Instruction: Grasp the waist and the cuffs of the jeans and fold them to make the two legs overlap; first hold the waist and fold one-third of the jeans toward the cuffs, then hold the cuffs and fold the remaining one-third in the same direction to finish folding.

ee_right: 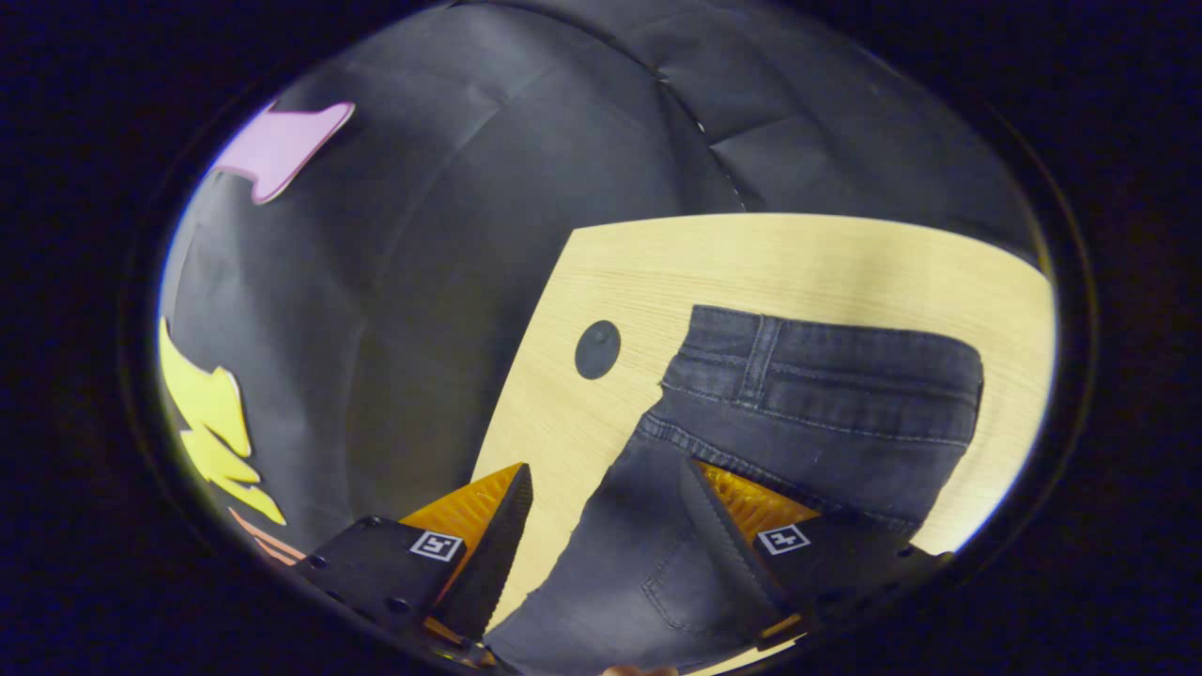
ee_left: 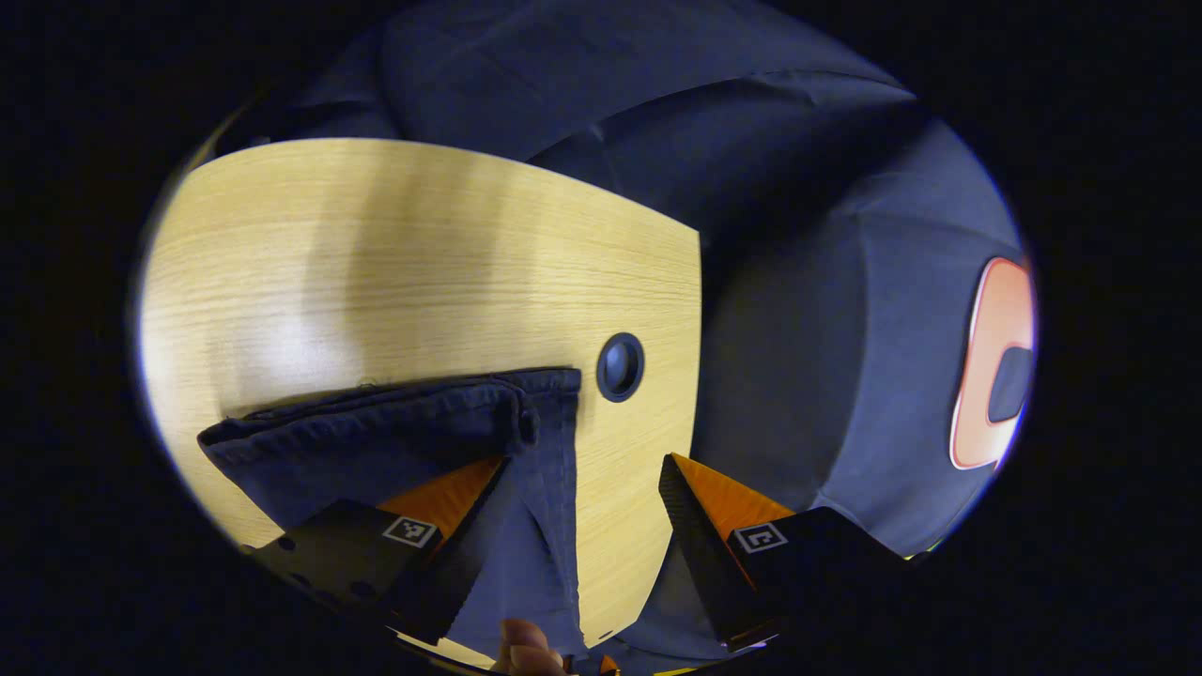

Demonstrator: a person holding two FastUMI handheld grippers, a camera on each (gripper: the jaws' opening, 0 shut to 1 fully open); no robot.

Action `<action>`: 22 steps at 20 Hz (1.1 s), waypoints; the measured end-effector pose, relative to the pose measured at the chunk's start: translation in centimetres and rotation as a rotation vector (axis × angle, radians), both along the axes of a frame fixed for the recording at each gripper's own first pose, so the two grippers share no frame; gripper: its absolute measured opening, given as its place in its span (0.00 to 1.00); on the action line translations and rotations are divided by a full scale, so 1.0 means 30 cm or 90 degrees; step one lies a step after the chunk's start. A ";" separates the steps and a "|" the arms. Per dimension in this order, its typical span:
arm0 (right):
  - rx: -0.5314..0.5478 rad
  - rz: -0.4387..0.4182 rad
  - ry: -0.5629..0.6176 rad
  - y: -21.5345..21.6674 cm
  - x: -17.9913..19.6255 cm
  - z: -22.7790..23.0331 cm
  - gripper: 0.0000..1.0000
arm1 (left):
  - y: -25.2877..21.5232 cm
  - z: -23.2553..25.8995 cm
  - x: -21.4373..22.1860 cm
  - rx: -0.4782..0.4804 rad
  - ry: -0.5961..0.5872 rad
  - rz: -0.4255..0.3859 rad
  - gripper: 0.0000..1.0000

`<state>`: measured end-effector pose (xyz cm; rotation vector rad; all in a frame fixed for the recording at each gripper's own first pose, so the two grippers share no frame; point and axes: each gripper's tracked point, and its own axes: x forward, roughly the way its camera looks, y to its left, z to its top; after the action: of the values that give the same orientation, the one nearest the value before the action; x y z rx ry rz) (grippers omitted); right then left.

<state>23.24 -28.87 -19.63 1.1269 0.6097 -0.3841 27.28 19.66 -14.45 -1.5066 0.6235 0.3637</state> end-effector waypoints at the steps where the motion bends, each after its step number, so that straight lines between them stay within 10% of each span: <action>1: 0.002 0.010 -0.013 0.008 -0.013 0.036 0.98 | -0.001 0.048 -0.043 0.013 -0.024 -0.013 0.99; 4: -0.020 0.021 -0.041 -0.026 -0.099 0.109 0.98 | -0.070 0.184 -0.093 0.085 -0.116 -0.075 0.99; 10: -0.077 -0.032 0.008 -0.202 -0.374 0.066 0.91 | -0.132 0.497 -0.275 0.463 -0.336 -0.134 0.98; 18: -0.063 -0.036 0.066 -0.223 -0.501 -0.072 0.98 | -0.356 0.610 -0.448 0.937 -0.393 -0.216 0.99; 22: -0.038 -0.035 0.062 -0.191 -0.476 -0.096 0.98 | -0.517 0.605 -0.575 0.970 -0.421 -0.273 0.99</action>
<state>8.96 -34.60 -22.52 1.0746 0.6504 -0.5034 10.03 4.15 3.70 0.0375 0.0069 -0.0613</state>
